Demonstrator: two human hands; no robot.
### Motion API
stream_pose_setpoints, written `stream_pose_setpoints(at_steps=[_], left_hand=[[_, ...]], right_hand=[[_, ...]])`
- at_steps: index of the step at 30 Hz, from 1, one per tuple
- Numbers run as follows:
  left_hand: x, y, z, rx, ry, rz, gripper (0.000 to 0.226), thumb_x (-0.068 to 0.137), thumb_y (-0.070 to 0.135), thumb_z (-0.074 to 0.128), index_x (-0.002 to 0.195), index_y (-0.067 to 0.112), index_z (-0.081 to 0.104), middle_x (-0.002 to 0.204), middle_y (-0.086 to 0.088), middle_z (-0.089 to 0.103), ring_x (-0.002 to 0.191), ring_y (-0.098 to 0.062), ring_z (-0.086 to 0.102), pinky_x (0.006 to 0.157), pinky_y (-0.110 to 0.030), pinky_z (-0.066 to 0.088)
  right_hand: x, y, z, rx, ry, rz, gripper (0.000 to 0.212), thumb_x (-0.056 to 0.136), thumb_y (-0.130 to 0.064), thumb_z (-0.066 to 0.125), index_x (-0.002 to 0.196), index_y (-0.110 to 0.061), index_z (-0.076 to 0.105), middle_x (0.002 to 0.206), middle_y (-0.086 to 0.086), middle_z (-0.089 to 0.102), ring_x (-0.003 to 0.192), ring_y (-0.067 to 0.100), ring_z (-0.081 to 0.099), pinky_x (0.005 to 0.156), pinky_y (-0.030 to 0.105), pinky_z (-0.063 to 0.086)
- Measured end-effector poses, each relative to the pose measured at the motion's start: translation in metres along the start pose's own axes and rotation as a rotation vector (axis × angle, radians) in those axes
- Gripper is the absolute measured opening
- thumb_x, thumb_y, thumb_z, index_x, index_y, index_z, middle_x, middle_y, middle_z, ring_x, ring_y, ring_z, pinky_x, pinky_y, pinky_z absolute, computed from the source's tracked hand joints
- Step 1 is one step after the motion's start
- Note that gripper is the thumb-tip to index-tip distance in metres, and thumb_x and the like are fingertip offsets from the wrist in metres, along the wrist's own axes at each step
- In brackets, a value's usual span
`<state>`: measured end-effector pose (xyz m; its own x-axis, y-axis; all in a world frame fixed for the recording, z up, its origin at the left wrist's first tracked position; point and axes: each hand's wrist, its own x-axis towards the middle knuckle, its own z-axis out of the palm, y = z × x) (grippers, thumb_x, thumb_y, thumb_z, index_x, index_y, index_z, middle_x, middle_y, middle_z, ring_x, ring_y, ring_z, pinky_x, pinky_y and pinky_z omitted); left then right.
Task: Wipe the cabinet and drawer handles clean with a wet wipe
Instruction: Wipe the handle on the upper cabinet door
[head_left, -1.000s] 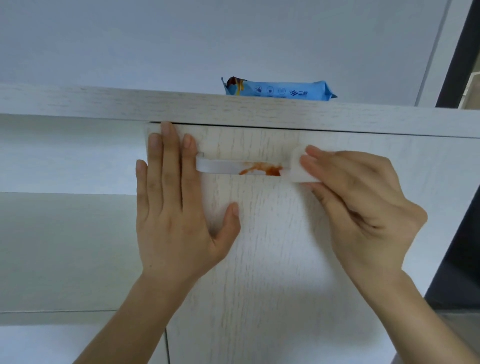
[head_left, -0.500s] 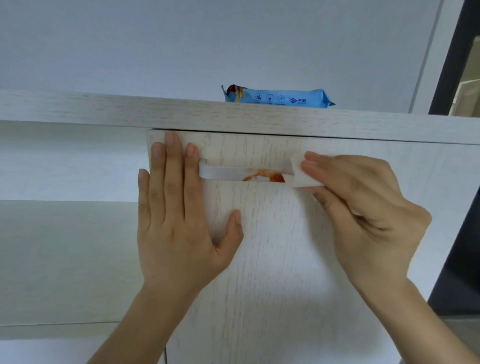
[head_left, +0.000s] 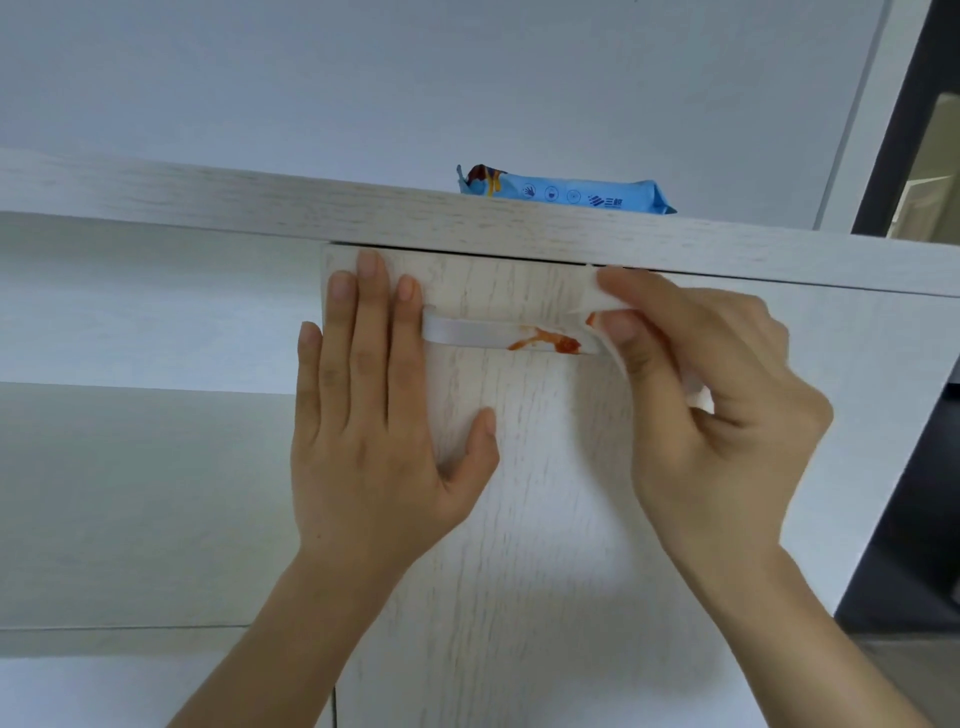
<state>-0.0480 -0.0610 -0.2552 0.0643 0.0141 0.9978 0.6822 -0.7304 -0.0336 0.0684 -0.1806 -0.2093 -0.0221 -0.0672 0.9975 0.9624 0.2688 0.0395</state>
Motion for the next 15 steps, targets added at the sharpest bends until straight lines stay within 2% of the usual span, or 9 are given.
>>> stream_pose_setpoints(at_steps=[6, 10, 13, 15], left_hand=[[0.000, 0.000, 0.000, 0.003, 0.004, 0.001, 0.076, 0.091, 0.045, 0.042, 0.146, -0.002, 0.018, 0.152, -0.014, 0.013, 0.143, -0.032, 0.016, 0.118, -0.043, 0.013], [0.000, 0.000, 0.000, 0.009, 0.004, 0.001, 0.076, 0.091, 0.045, 0.042, 0.146, -0.002, 0.018, 0.151, -0.015, 0.013, 0.143, -0.032, 0.016, 0.118, -0.044, 0.014], [0.000, -0.001, 0.000, 0.004, 0.004, 0.005, 0.076, 0.091, 0.045, 0.041, 0.146, -0.001, 0.017, 0.151, -0.015, 0.013, 0.143, -0.031, 0.016, 0.118, -0.044, 0.014], [-0.001, -0.001, 0.001, 0.000, 0.006, 0.006, 0.076, 0.091, 0.046, 0.041, 0.146, -0.001, 0.017, 0.151, -0.015, 0.014, 0.143, -0.031, 0.016, 0.118, -0.044, 0.015]], right_hand=[[0.002, 0.012, -0.015, -0.130, -0.140, -0.156, 0.024, 0.091, -0.011, 0.061, 0.113, -0.019, 0.055, 0.103, -0.018, 0.052, 0.097, 0.008, 0.054, 0.088, 0.031, 0.041], [0.001, 0.006, -0.012, -0.014, -0.078, -0.096, 0.022, 0.090, -0.010, 0.064, 0.109, -0.020, 0.057, 0.105, -0.018, 0.054, 0.096, 0.005, 0.054, 0.087, 0.024, 0.044], [-0.001, 0.007, -0.008, -0.105, -0.105, -0.100, 0.020, 0.091, -0.018, 0.061, 0.110, -0.023, 0.056, 0.103, -0.023, 0.051, 0.098, 0.004, 0.051, 0.084, 0.037, 0.045], [0.000, 0.011, -0.012, -0.170, -0.136, -0.135, 0.017, 0.094, -0.022, 0.058, 0.110, -0.023, 0.057, 0.102, -0.021, 0.052, 0.100, 0.005, 0.051, 0.083, 0.041, 0.044]])
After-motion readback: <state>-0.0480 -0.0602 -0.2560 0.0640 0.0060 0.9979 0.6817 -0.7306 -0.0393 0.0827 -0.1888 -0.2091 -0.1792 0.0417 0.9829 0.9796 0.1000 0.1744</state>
